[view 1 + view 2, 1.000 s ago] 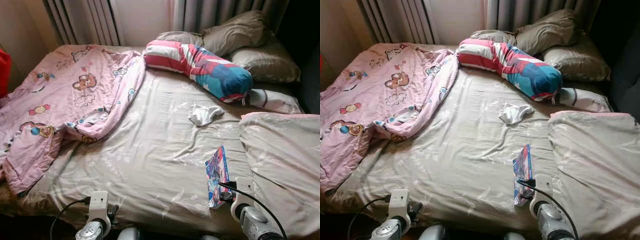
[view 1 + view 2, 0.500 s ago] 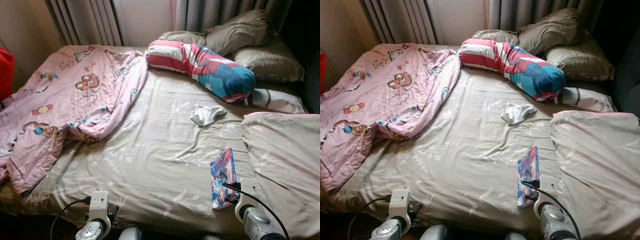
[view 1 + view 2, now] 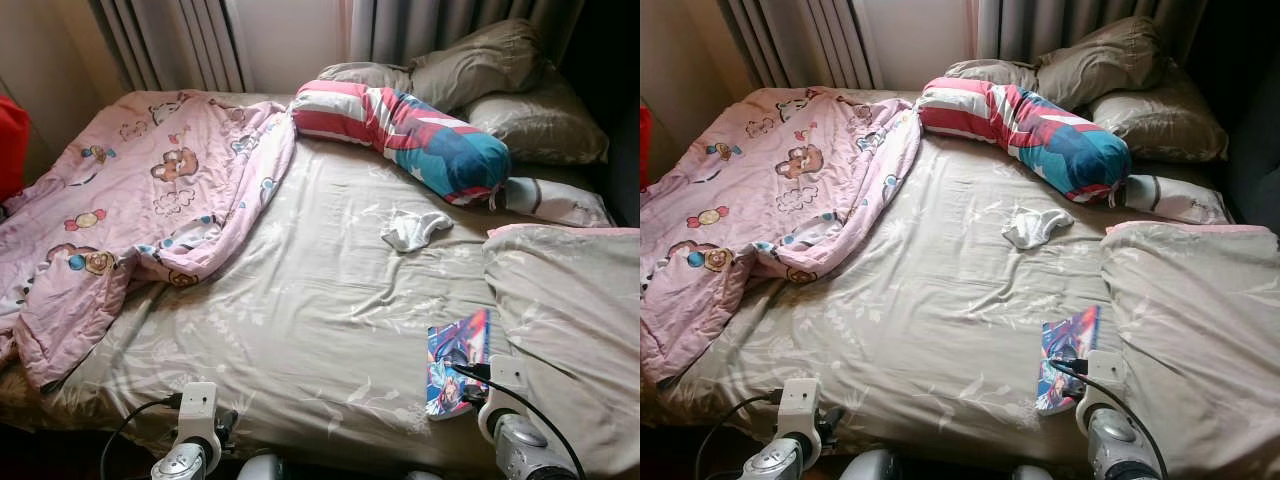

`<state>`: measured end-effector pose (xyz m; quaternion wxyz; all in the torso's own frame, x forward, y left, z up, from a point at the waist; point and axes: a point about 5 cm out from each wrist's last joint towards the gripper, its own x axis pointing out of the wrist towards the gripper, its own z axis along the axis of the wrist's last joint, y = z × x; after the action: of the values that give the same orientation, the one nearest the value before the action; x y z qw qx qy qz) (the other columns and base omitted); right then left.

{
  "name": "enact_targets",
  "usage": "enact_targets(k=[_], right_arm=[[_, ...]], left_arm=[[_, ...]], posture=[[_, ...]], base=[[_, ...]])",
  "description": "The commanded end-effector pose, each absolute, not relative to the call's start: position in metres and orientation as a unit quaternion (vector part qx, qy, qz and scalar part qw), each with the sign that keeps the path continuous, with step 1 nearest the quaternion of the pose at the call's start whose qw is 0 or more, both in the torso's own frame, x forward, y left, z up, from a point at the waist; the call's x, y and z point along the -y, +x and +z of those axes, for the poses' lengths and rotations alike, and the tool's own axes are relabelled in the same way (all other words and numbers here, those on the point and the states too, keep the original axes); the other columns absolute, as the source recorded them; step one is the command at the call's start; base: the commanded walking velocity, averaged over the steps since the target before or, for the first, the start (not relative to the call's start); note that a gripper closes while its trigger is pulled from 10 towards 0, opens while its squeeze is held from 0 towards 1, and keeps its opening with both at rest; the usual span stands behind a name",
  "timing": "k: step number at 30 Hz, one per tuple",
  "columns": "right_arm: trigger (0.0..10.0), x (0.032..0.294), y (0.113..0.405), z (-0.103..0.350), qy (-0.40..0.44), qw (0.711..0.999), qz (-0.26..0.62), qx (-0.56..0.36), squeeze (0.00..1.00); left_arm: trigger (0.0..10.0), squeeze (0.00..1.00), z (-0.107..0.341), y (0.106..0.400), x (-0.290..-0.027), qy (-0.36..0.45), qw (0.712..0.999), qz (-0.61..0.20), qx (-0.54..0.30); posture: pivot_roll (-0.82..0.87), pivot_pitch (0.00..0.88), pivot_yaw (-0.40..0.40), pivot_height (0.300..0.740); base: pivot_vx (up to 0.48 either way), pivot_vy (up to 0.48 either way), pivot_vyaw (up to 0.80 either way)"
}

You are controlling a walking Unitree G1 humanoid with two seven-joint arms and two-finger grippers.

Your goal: Clean up the room

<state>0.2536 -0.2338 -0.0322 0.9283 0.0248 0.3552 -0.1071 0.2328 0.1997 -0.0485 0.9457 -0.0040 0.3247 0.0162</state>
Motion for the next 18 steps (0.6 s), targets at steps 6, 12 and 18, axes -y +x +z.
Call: enact_targets(k=[6, 12, 18], right_arm=[[10.0, 0.239, 0.260, -0.025, 0.012, 0.934, -0.118, -0.337, 1.00], [10.0, 0.242, 0.261, -0.023, -0.013, 0.935, -0.128, -0.331, 0.00], [10.0, 0.227, 0.252, -0.035, -0.020, 0.929, -0.103, -0.354, 0.00]], left_arm=[[10.0, 0.00, -0.049, 0.231, -0.203, 0.003, 0.944, 0.018, -0.330], [10.0, 0.00, -0.048, 0.233, -0.203, 0.003, 0.944, 0.017, -0.329], [10.0, 0.00, -0.048, 0.233, -0.202, 0.003, 0.945, 0.016, -0.328]], posture=[[-0.02, 0.067, 0.066, 0.662], [-0.02, 0.065, 0.066, 0.662], [-0.02, 0.065, 0.066, 0.662]], base=[[0.000, 0.000, 0.00], [0.000, 0.000, 0.00], [0.000, 0.000, 0.00]])
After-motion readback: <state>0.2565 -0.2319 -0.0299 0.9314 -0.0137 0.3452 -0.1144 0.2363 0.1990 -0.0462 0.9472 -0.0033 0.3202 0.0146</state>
